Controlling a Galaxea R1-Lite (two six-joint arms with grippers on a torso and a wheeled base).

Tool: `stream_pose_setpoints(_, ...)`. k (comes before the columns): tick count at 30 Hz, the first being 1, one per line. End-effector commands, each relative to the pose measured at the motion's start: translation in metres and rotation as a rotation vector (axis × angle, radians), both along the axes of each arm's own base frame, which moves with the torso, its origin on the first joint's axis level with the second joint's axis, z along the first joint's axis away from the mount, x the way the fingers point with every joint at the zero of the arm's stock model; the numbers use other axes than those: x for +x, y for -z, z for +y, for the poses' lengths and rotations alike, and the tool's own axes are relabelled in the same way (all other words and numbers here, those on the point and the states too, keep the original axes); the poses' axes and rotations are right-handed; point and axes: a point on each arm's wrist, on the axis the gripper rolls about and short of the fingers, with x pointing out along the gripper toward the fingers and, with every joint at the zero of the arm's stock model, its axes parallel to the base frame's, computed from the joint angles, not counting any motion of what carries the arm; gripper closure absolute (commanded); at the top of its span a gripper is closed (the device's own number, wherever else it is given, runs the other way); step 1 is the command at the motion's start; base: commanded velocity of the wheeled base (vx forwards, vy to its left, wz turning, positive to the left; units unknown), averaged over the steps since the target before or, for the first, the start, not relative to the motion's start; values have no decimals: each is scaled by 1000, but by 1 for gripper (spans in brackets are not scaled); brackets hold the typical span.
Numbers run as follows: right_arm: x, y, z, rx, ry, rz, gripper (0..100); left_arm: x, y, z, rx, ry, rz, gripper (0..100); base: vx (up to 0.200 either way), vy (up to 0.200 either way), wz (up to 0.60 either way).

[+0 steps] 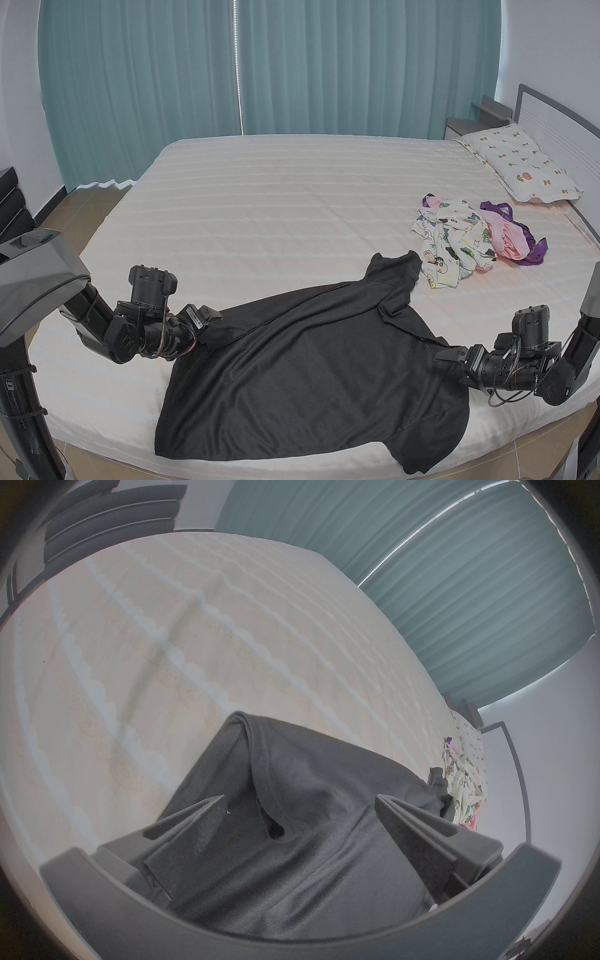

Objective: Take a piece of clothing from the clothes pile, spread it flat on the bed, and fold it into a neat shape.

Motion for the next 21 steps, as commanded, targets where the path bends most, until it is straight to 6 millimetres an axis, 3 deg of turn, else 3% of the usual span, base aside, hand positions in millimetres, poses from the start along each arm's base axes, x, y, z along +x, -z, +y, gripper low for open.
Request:
stream_pose_setpoints(1, 0, 3, 0, -2, -2, 13, 0, -1, 3, -11, 12, 20, 6, 0, 0, 0, 0)
stream_pose_setpoints(9, 0, 2, 0, 15, 13, 16, 0, 3, 6, -18, 22, 26, 2, 0, 0, 0, 0)
stream_pose_setpoints(16, -1, 0, 0, 17, 14, 10, 0, 12, 20, -20, 44, 28, 55, 0, 0, 0, 0)
stream_pose_setpoints(21, -1, 0, 0, 17, 17, 12, 0, 19, 13, -22, 32, 23, 28, 0, 0, 0, 0)
